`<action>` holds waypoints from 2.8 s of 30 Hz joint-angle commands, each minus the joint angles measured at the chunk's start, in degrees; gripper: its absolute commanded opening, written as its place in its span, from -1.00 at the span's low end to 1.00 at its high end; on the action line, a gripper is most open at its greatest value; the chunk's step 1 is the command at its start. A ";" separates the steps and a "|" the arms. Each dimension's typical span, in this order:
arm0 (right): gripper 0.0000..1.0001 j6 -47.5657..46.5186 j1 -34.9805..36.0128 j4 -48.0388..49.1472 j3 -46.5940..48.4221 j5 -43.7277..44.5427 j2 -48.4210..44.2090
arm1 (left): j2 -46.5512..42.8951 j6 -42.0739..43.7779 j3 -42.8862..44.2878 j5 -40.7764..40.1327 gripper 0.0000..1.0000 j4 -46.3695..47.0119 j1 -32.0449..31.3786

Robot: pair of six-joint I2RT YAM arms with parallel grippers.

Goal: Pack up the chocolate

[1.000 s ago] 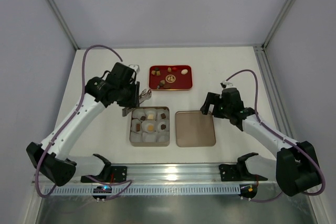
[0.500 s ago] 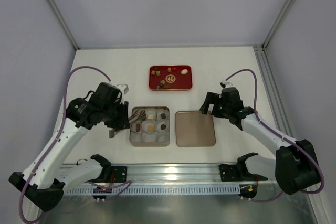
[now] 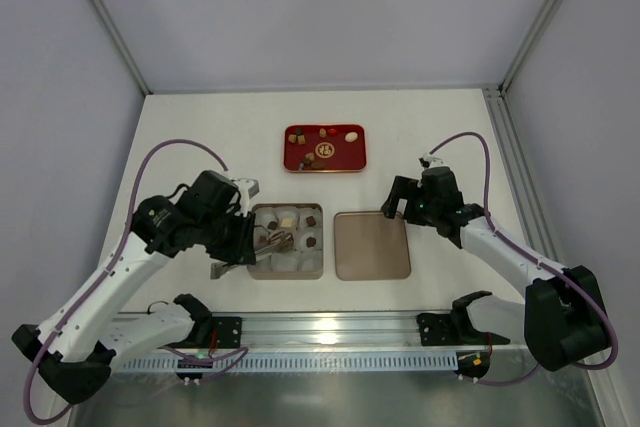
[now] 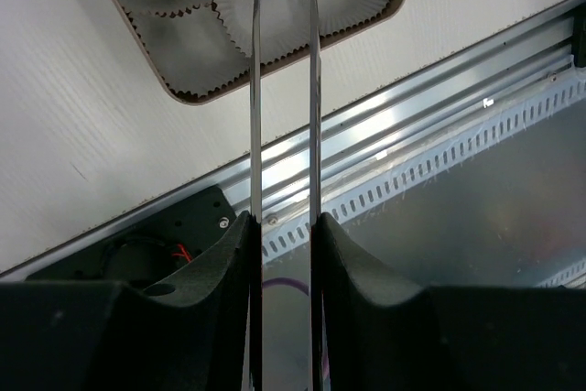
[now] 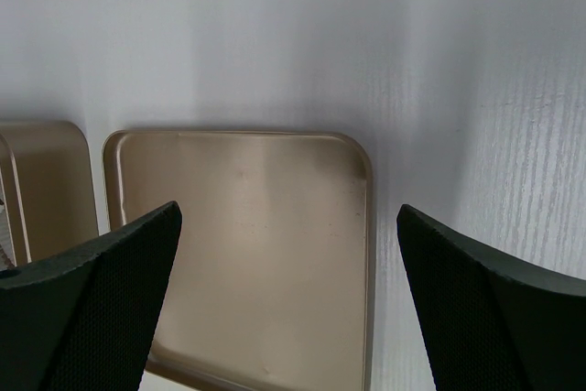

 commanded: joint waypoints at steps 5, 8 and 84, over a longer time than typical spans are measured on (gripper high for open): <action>0.99 0.37 0.24 0.20 1.60 1.16 -1.59 | 2.89 -2.36 0.53 2.26 -0.43 5.13 -6.28; 1.00 0.37 0.24 0.02 1.42 1.34 -2.03 | 4.29 -3.15 0.36 1.82 -0.43 6.45 -8.66; 0.99 0.55 0.24 0.11 -0.07 1.86 -3.61 | 8.69 -4.83 -4.04 0.50 -0.25 11.11 -13.50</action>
